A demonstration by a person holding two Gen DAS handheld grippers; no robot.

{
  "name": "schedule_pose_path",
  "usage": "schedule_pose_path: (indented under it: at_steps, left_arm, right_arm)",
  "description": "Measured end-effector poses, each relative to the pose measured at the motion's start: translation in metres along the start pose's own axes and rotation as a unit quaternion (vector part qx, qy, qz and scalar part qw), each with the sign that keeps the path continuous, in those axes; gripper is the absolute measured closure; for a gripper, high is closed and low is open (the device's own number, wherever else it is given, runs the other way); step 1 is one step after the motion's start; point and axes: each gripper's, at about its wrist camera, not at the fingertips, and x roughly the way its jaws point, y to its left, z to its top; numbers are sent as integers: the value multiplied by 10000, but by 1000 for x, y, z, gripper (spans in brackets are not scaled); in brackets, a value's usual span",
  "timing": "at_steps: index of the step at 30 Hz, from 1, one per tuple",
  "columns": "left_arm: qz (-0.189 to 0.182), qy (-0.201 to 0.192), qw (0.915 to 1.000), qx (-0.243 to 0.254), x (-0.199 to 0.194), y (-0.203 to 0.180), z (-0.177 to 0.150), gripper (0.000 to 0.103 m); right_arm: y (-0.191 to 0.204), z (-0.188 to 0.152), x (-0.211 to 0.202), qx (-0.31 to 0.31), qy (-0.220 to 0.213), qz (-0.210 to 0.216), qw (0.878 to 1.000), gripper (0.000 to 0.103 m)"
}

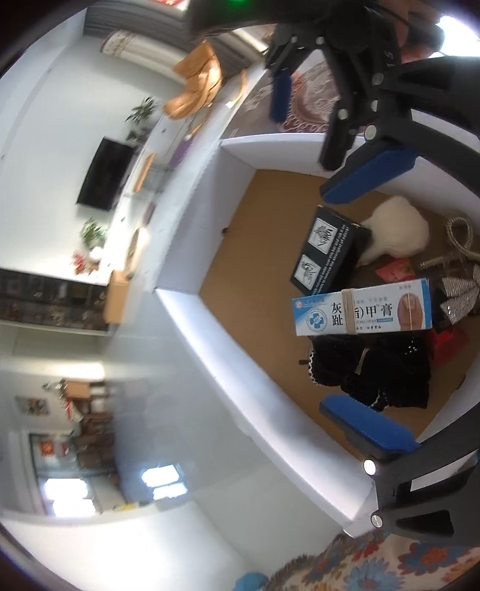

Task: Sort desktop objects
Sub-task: 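Open both tools to drop the two boxes into the white box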

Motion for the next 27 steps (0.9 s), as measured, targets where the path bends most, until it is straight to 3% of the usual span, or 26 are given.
schedule_pose_path:
  at_steps: [4, 7, 12, 16, 23, 27]
  left_arm:
    - [929, -350, 9950, -115, -8, -17, -1, 0]
    - [1188, -410, 9920, -104, -14, -16, -6, 0]
    - [1450, -578, 9877, 10, -19, -28, -12, 0]
    - [1537, -817, 9846, -128, -45, -19, -21, 0]
    - [1433, -572, 9869, -470, -45, -8, -19, 0]
    - [1614, -626, 9825, -682, -44, -2, -26, 0]
  right_arm:
    - [-14, -19, -5, 39, 74, -129, 9999, 8]
    - [-22, -27, -8, 142, 49, -100, 9998, 8]
    - [-22, -30, -7, 161, -35, -94, 9998, 8]
    - [-15, -29, -4, 81, -67, -72, 9999, 8]
    - [-7, -28, 6, 31, -52, 6, 10000, 8]
    - [-5, -28, 12, 30, -43, -15, 10000, 8]
